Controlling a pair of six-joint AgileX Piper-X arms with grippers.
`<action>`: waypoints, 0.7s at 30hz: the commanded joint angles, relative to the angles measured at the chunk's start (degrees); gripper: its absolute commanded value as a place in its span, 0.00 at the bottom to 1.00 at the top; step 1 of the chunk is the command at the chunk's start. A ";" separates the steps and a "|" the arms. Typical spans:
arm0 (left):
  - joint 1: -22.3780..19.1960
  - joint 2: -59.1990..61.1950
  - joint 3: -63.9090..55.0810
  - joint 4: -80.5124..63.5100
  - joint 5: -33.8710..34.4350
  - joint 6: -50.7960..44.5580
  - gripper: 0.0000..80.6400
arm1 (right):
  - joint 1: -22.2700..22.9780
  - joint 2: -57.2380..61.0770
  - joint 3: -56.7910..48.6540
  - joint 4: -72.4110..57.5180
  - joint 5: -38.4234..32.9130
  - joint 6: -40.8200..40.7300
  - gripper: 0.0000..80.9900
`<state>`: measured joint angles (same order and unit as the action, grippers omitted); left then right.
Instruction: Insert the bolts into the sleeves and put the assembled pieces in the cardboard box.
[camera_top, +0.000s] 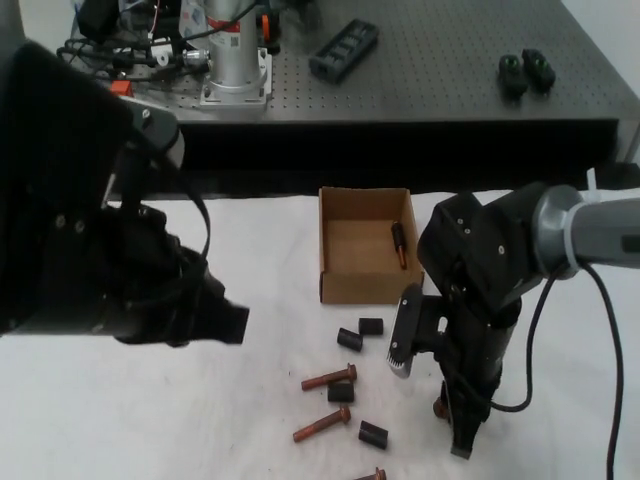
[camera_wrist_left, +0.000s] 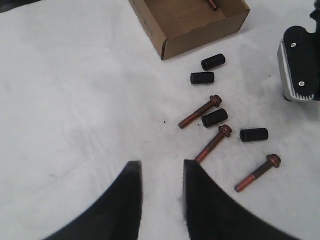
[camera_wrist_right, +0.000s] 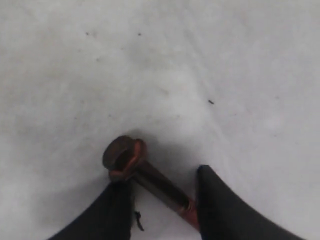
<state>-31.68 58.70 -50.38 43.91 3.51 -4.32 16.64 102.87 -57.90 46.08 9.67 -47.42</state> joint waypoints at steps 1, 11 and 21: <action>0.12 -0.25 -0.11 0.06 1.08 1.38 0.27 | 0.16 2.00 -0.24 -1.31 -2.23 -0.15 0.19; -0.23 9.19 -0.23 -7.19 15.63 6.55 0.27 | -0.72 1.00 -0.24 -4.81 -7.13 15.03 0.02; -9.13 29.82 -6.35 -8.42 10.47 23.73 0.27 | -6.63 -17.97 8.35 -4.39 -21.06 32.01 0.02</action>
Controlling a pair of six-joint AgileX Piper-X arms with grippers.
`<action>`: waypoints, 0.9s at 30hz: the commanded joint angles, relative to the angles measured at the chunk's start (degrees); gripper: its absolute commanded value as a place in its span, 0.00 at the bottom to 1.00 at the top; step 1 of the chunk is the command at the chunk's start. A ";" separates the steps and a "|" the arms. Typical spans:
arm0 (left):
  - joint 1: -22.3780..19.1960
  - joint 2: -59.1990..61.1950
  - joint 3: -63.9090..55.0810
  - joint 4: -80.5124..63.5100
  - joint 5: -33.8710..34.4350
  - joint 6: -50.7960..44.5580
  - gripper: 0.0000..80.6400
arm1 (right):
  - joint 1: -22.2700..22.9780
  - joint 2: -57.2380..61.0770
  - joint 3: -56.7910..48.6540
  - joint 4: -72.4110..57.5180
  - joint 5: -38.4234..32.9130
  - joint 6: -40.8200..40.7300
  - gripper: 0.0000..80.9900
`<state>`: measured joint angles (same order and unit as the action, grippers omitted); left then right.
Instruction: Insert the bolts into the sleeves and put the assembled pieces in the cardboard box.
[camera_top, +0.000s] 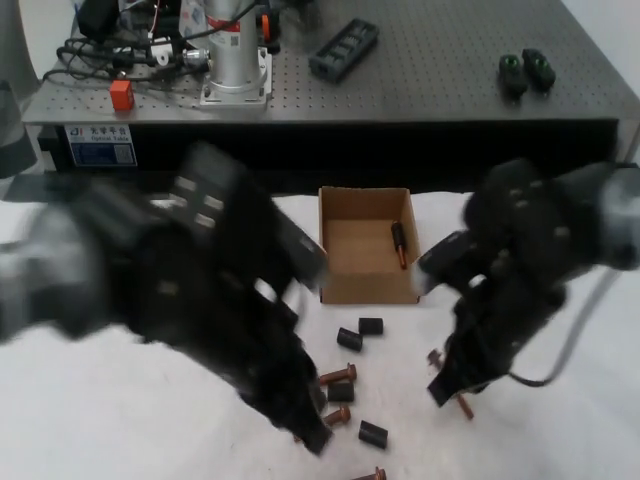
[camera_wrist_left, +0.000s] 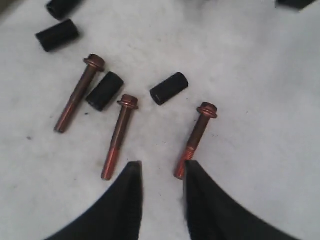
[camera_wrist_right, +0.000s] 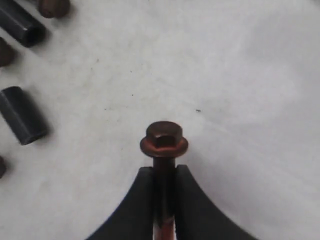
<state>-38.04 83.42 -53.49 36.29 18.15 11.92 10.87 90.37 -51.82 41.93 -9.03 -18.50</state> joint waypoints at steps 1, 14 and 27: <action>-3.55 7.11 -4.62 -0.82 -6.12 8.83 0.27 | -1.18 -8.58 4.17 -0.25 -2.81 4.48 0.02; -7.14 23.02 -23.50 6.50 -7.07 29.01 0.27 | -1.84 -40.88 22.20 0.70 -4.87 13.83 0.02; -12.24 28.59 -23.38 6.72 -13.17 41.23 0.45 | -1.84 -45.23 23.78 3.12 -4.87 13.83 0.02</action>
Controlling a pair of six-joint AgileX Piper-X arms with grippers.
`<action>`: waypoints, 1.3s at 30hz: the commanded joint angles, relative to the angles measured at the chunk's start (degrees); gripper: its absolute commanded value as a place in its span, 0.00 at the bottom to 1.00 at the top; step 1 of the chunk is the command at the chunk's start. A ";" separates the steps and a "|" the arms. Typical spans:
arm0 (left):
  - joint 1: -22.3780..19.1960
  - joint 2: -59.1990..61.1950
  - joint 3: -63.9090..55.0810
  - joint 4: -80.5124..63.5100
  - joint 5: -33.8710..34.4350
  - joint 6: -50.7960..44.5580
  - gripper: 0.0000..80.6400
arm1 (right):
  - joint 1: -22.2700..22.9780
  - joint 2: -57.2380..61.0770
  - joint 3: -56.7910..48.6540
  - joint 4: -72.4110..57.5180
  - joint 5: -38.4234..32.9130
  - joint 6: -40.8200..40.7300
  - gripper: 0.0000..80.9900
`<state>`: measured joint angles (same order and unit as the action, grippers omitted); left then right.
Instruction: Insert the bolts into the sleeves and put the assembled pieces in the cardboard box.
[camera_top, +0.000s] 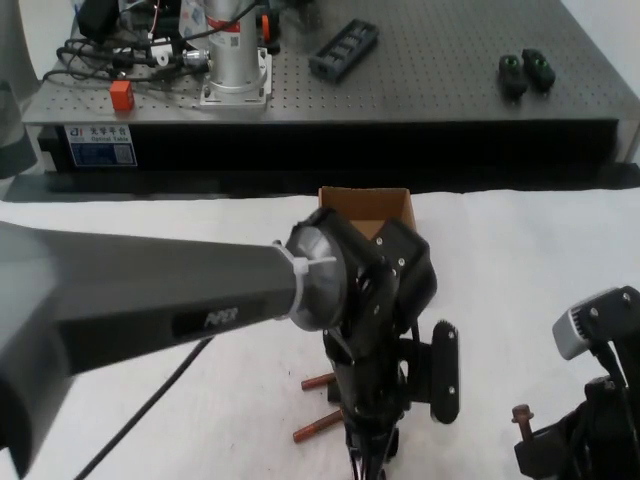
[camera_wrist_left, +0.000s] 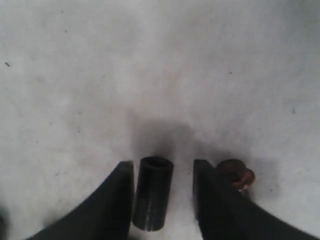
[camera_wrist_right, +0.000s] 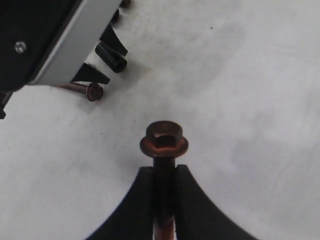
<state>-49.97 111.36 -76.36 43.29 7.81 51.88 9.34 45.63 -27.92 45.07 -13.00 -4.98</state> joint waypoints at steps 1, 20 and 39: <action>-0.31 0.89 -0.52 -0.51 -3.76 1.28 0.48 | -0.31 -0.50 -0.12 0.05 -0.90 0.31 0.02; -0.49 3.77 -1.74 -3.00 -17.19 -2.70 0.00 | -0.31 -0.50 -0.12 -1.01 -0.90 0.21 0.02; 3.56 -38.96 33.40 -44.68 16.22 -56.91 0.01 | 6.80 1.70 3.78 -62.37 -13.31 38.94 0.02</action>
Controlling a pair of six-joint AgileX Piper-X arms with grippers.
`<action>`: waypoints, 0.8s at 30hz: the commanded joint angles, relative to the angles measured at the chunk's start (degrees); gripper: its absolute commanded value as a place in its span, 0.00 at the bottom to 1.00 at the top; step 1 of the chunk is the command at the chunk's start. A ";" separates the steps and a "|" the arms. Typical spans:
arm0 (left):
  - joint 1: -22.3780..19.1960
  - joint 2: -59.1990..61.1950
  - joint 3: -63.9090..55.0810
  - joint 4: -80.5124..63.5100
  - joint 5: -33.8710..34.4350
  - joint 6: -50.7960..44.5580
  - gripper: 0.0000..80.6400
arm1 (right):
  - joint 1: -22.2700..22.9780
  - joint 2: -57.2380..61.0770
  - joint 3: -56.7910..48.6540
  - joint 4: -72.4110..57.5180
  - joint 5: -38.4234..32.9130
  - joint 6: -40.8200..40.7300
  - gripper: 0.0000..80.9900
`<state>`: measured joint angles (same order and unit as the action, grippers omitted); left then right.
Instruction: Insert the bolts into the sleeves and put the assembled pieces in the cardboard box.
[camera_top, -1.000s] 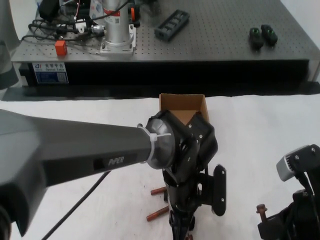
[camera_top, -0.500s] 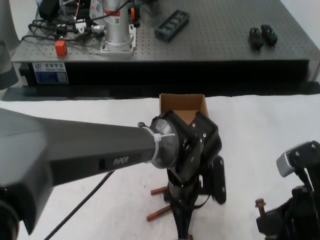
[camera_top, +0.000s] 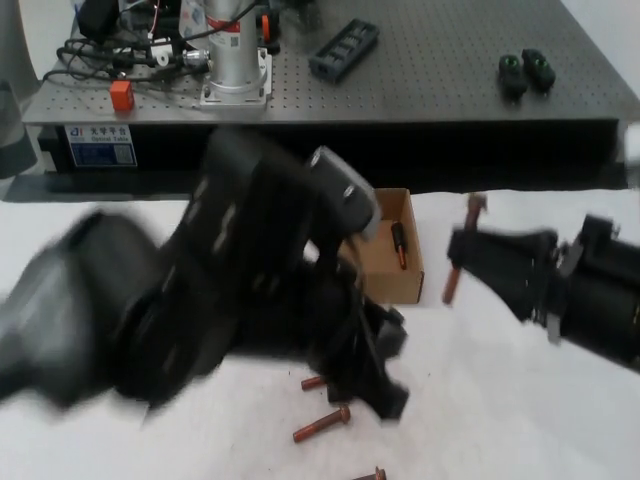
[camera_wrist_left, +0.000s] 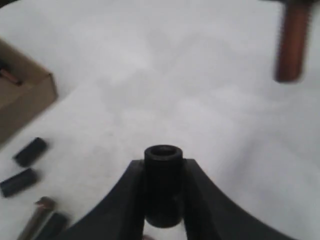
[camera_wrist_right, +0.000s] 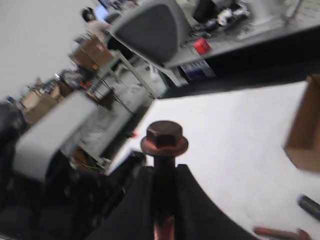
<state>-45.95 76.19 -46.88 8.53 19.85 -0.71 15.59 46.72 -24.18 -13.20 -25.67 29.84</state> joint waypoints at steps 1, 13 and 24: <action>-0.61 -5.09 5.29 -13.12 5.42 -5.81 0.01 | 1.19 1.16 0.03 -5.00 -0.65 4.50 0.02; -0.64 -8.86 8.37 -17.27 6.49 -8.26 0.01 | 3.31 2.16 0.03 -4.06 -0.86 4.50 0.02; -0.64 -8.86 8.37 -17.24 6.29 -8.26 0.01 | 3.31 2.16 0.03 1.58 -7.51 2.47 0.02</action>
<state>-46.51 67.79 -37.98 -7.15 26.20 -8.62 18.83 48.85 -23.89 -12.53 -30.79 33.14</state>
